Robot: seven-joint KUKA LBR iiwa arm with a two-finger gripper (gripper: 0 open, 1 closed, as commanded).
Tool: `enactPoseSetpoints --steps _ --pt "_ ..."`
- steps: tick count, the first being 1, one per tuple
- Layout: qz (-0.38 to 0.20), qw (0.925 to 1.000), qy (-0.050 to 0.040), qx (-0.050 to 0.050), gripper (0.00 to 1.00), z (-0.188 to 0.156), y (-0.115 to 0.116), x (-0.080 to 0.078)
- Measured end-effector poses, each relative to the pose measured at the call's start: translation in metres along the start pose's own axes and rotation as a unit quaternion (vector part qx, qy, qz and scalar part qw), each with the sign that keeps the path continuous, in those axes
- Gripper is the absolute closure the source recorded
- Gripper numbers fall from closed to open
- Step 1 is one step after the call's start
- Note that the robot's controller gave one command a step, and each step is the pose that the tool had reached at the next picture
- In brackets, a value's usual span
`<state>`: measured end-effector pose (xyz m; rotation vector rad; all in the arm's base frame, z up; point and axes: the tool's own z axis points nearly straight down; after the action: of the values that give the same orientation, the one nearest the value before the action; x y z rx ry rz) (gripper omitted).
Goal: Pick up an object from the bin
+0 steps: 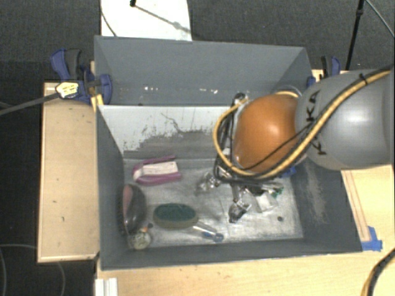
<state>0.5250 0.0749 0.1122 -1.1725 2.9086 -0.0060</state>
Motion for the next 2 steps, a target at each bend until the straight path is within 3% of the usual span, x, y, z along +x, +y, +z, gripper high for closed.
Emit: enactPoseSetpoints --steps 1,2 --pt "-0.089 0.9961 -0.0025 -0.003 0.0 -0.014 0.073 -0.06" --pt "-0.119 0.9929 0.0011 -0.004 0.0 0.014 0.119 -0.048"
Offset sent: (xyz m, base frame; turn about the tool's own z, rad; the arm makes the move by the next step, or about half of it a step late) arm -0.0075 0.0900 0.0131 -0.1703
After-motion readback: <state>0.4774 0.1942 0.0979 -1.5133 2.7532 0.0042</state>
